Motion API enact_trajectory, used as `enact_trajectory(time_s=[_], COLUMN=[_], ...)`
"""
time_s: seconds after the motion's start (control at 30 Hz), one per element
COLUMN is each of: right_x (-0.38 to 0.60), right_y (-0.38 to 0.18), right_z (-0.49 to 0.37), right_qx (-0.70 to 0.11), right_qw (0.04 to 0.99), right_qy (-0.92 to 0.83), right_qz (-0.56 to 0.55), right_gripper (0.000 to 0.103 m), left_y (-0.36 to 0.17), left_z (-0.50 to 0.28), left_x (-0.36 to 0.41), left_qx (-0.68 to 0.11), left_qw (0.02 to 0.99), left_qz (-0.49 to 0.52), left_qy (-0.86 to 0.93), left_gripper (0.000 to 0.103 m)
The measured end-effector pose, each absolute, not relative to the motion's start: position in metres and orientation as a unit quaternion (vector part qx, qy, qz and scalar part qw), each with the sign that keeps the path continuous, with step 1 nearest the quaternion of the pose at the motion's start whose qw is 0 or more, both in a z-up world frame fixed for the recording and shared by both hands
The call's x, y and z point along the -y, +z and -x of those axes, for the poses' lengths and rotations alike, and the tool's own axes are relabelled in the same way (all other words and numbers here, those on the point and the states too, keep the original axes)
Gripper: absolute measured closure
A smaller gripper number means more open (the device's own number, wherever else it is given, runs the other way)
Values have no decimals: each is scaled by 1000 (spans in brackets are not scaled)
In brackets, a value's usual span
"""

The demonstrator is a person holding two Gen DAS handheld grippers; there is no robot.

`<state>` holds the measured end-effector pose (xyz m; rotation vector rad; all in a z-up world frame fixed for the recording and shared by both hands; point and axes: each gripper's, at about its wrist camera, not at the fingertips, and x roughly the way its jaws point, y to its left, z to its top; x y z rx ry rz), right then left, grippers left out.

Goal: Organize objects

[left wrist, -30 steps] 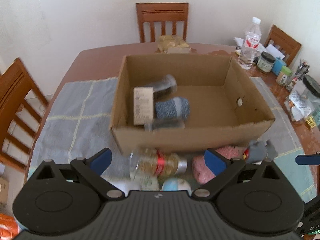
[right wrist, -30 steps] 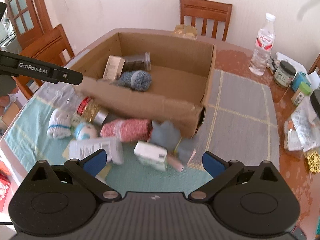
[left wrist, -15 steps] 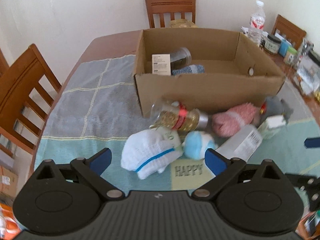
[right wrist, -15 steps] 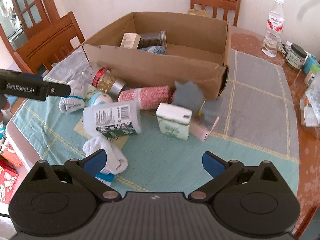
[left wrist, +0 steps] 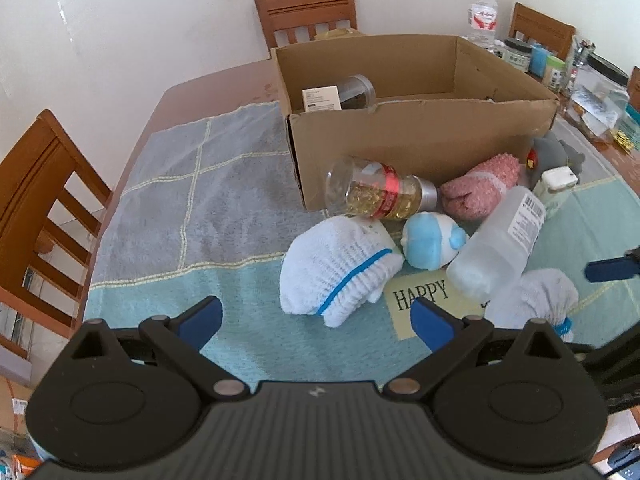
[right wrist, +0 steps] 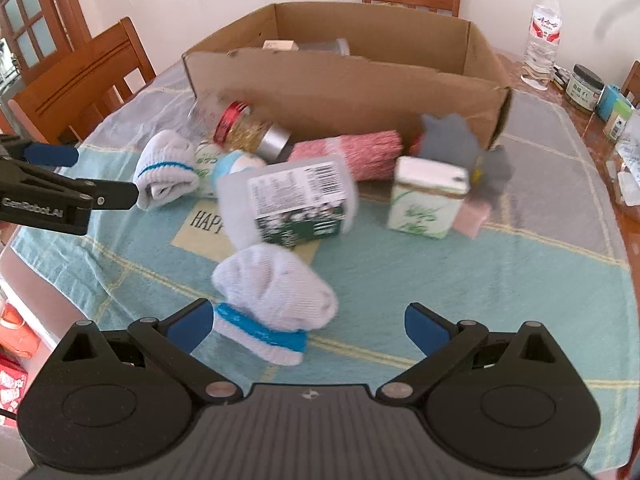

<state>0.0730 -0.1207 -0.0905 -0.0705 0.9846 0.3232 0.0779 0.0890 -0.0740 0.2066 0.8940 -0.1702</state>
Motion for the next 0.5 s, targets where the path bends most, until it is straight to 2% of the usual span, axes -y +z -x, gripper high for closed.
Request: enact_trajectory(time_s=[0.5], right_x=[79], right_y=[-130], right_z=[-95], right_qx=[-459], right_qw=[881], right_qy=[100], right_qz=[53], right_gripper=[0], left_y=[-88], left_z=[-92], left_x=[-100], left_qx=[-440], left_qw=[883], left_qz=[-105], left_qy=[-121], left_gripper=[3])
